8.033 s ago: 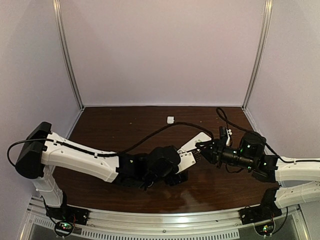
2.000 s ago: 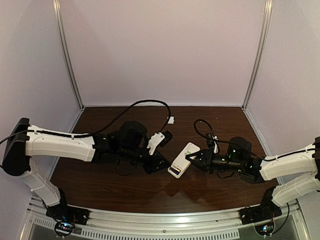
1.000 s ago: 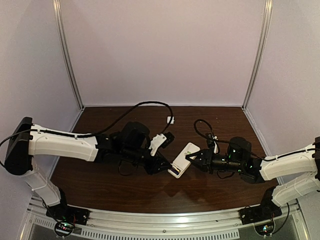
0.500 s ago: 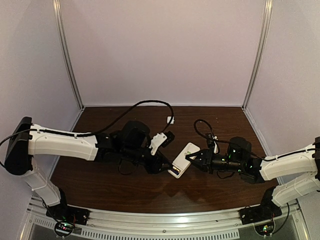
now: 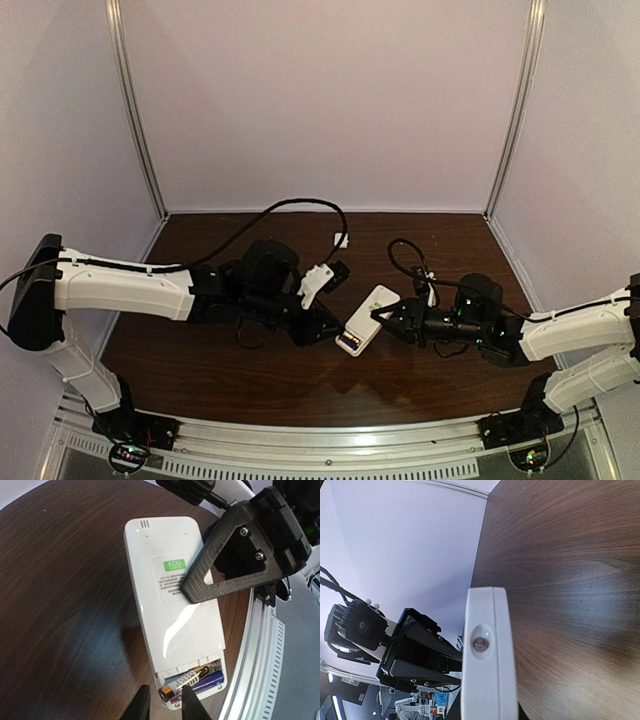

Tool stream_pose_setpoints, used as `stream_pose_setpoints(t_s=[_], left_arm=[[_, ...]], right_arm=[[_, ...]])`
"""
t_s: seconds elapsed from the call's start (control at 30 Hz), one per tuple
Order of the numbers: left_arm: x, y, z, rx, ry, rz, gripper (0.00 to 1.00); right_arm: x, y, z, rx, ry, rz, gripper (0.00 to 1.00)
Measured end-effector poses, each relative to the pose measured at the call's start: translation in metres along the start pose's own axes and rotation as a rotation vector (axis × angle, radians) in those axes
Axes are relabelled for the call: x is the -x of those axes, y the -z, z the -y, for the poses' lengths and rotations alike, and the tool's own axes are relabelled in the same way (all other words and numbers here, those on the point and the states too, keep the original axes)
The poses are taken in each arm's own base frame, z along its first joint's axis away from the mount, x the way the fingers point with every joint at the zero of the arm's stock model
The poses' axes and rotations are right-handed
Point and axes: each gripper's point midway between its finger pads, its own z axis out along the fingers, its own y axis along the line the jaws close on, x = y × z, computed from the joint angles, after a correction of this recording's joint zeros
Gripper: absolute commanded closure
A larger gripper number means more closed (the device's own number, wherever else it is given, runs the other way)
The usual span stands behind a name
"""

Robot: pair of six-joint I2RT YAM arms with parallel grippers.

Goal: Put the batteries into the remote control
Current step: Load the battery into the battery compartment.

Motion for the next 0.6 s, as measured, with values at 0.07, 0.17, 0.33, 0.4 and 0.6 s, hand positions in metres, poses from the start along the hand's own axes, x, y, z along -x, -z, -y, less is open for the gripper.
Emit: stream_pose_setpoints(t_s=[0.07, 0.17, 0.33, 0.4, 0.6], left_arm=[[-0.0001, 0.0000, 0.0006, -0.003, 0.000, -0.001, 0.79], [-0.0001, 0.0000, 0.0012, -0.007, 0.000, -0.001, 0.80], [0.0000, -0.0001, 0.0023, -0.013, 0.000, -0.001, 0.83], [0.0000, -0.0002, 0.0027, -0.016, 0.001, -0.001, 0.85], [-0.0009, -0.0011, 0.0061, -0.031, -0.001, -0.004, 0.88]], right_arm=[[0.0000, 0.0000, -0.0001, 0.000, 0.000, 0.000, 1.00], [0.0003, 0.0004, -0.0013, 0.004, -0.002, 0.001, 1.00], [0.0006, 0.0008, -0.0023, 0.007, -0.003, 0.002, 1.00], [0.0009, 0.0011, -0.0034, 0.010, -0.003, 0.004, 1.00], [0.0010, 0.0013, -0.0040, 0.012, -0.007, 0.004, 1.00]])
